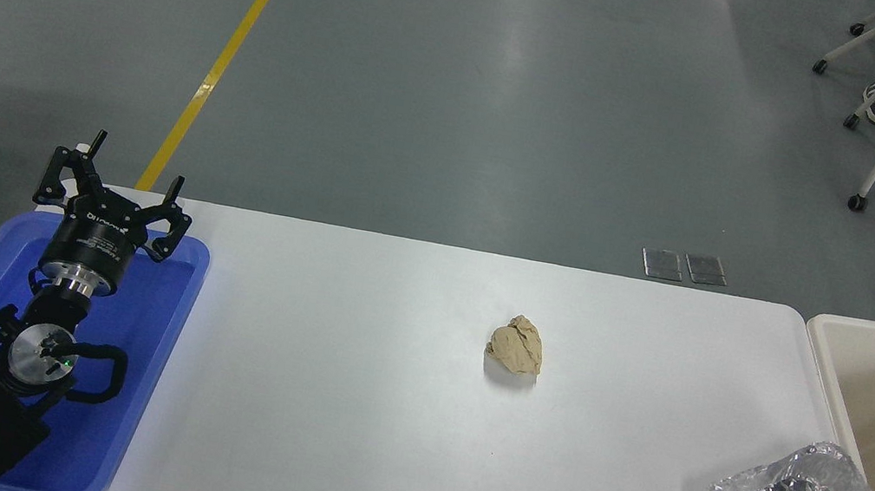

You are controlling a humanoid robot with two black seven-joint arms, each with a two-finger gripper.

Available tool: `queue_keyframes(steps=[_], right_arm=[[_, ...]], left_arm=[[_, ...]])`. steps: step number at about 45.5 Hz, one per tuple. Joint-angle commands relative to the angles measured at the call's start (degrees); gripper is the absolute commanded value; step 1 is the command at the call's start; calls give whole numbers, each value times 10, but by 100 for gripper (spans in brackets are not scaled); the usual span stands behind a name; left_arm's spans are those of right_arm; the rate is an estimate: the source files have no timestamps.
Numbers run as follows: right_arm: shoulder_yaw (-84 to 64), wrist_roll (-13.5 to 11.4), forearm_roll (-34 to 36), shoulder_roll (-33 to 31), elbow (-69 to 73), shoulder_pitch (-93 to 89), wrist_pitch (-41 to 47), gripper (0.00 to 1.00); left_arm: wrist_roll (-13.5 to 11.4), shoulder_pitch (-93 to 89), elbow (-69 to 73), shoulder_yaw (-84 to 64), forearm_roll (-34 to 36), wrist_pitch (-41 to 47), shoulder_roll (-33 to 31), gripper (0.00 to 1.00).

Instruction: Pick up paper cup place in dustbin

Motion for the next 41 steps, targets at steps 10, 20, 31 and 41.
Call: queue_keyframes(steps=[10,20,31,41], right_arm=[[-136,3,-2,-22,118,236,-1,100],[-277,1,-4,-23,315,446,9,100],[-370,-1,-9,-29,542,689,176,100],[-414,-27,-34,-28,616,815,338,100]], left_arm=[[0,0,0,0,0,0,0,100],[0,0,0,0,0,0,0,100],[0,0,0,0,0,0,0,100],[0,0,0,0,-1,0,0,100]])
